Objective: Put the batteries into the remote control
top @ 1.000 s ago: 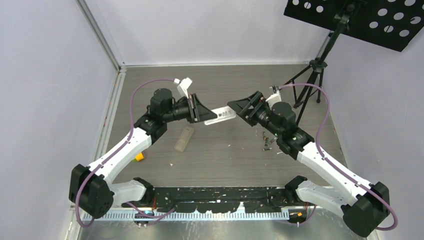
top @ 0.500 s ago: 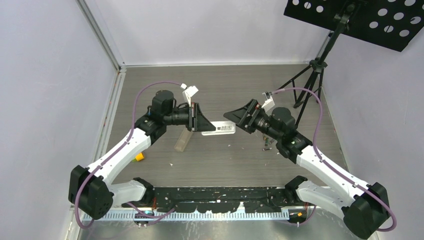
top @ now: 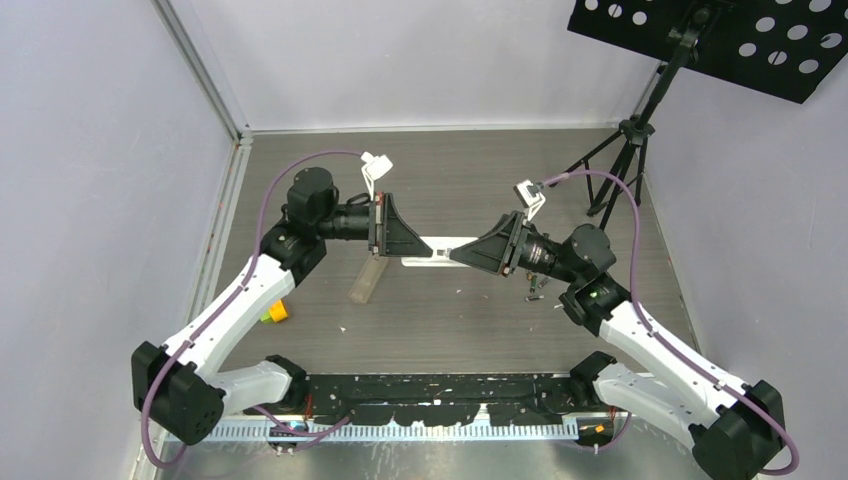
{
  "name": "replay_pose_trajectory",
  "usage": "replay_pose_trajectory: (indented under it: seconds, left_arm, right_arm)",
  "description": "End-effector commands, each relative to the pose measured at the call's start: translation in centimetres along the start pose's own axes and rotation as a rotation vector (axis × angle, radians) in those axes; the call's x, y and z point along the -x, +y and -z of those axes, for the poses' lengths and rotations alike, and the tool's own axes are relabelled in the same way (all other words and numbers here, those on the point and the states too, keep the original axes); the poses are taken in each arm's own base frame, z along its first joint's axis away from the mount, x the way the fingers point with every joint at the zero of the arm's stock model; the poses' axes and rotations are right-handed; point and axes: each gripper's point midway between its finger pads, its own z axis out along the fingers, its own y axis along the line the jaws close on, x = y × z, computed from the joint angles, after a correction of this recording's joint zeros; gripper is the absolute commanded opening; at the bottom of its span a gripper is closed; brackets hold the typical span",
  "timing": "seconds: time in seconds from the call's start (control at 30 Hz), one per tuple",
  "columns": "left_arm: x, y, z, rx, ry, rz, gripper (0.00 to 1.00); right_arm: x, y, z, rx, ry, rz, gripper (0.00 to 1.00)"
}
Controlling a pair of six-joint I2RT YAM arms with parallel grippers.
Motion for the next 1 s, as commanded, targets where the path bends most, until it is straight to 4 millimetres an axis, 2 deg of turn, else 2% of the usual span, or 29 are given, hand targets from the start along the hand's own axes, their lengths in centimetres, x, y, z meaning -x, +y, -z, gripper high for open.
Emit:
replay_pose_trajectory:
  seconds: [0.0, 0.1, 0.17, 0.23, 0.3, 0.4, 0.5, 0.67, 0.73, 0.8, 0.87, 0.9, 0.97]
  left_arm:
    - [0.8, -3.5, 0.9, -0.075, 0.001, -0.088, 0.0]
    - [0.9, -3.6, 0.9, -0.076, 0.0, -0.089, 0.0]
    - [1.0, -3.7, 0.9, -0.077, -0.002, -0.082, 0.0]
    - [1.2, -3.8, 0.9, -0.078, -0.008, -0.074, 0.09]
    - [1.4, -4.0, 0.9, -0.081, -0.02, -0.066, 0.24]
    - [1.8, -5.1, 1.2, -0.115, -0.038, -0.081, 0.37]
    - [2.2, -5.9, 1.6, -0.125, -0.051, -0.1, 0.4]
    - [2.2, -5.6, 1.6, -0.123, -0.048, -0.089, 0.45]
    - [2.2, -5.3, 1.5, -0.119, -0.048, -0.079, 0.44]
    - [2.2, -5.2, 1.5, -0.117, -0.051, -0.077, 0.36]
    - [2.2, -5.0, 1.4, -0.114, -0.054, -0.077, 0.24]
    - [2.2, -4.9, 1.4, -0.112, -0.056, -0.078, 0.13]
    - [2.2, -4.4, 1.3, -0.1, -0.063, -0.075, 0.01]
  right_arm:
    - [-0.3, 3.4, 0.5, 0.091, 0.058, 0.083, 0.73]
    - [-0.1, 3.5, 0.4, 0.09, 0.051, 0.074, 0.57]
    - [0.6, 3.1, 0.1, 0.072, 0.017, 0.065, 0.37]
    - [1.3, 2.4, -0.2, 0.045, -0.029, 0.051, 0.22]
    - [2.2, 1.8, -0.3, 0.017, -0.085, 0.041, 0.11]
    - [3.3, 1.4, -0.1, -0.001, -0.169, 0.034, 0.07]
    - [3.7, 1.7, -0.1, 0.004, -0.189, 0.04, 0.07]
    - [3.9, 1.5, -0.4, 0.007, -0.187, 0.022, 0.07]
    - [3.9, 1.3, -0.5, 0.007, -0.19, 0.014, 0.07]
    - [3.9, 1.2, -0.5, 0.005, -0.189, 0.009, 0.07]
    - [3.8, 1.1, -0.6, 0.002, -0.186, 0.006, 0.07]
    - [3.8, 1.0, -0.6, -0.001, -0.184, 0.004, 0.07]
    - [3.7, 0.7, -0.8, -0.006, -0.174, 0.0, 0.08]
